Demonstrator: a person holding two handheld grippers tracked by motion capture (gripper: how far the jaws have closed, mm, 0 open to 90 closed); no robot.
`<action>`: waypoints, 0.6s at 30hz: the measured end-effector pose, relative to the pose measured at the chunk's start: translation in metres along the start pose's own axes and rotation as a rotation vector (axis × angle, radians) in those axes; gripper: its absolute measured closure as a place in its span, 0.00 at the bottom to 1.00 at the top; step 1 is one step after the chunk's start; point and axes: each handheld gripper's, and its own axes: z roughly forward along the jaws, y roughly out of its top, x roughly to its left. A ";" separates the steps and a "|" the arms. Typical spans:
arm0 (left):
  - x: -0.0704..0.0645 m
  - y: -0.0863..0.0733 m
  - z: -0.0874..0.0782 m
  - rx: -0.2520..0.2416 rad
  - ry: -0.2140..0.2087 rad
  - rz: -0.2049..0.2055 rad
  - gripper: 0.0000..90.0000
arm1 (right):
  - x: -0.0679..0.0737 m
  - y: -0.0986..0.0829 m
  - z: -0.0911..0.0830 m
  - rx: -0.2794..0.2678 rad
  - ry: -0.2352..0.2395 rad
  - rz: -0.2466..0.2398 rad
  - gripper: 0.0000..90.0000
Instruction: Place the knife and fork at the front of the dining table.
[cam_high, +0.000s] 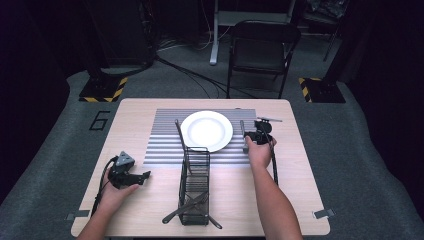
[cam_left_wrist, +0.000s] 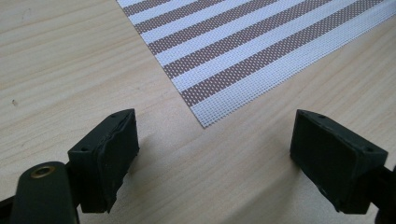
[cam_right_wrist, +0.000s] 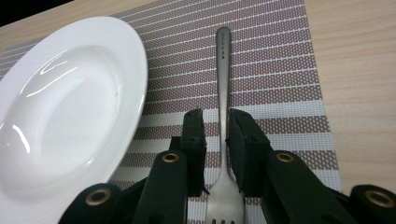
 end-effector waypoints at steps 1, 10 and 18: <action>0.000 0.000 0.000 -0.002 0.000 -0.006 0.17 | 0.000 -0.001 -0.003 -0.004 0.000 -0.010 0.85; -0.001 0.000 0.000 -0.008 0.001 -0.007 0.18 | -0.001 -0.013 -0.039 -0.021 -0.004 -0.143 0.76; -0.001 -0.001 -0.001 -0.020 -0.001 -0.008 0.24 | 0.000 -0.029 -0.069 -0.048 0.031 -0.253 0.67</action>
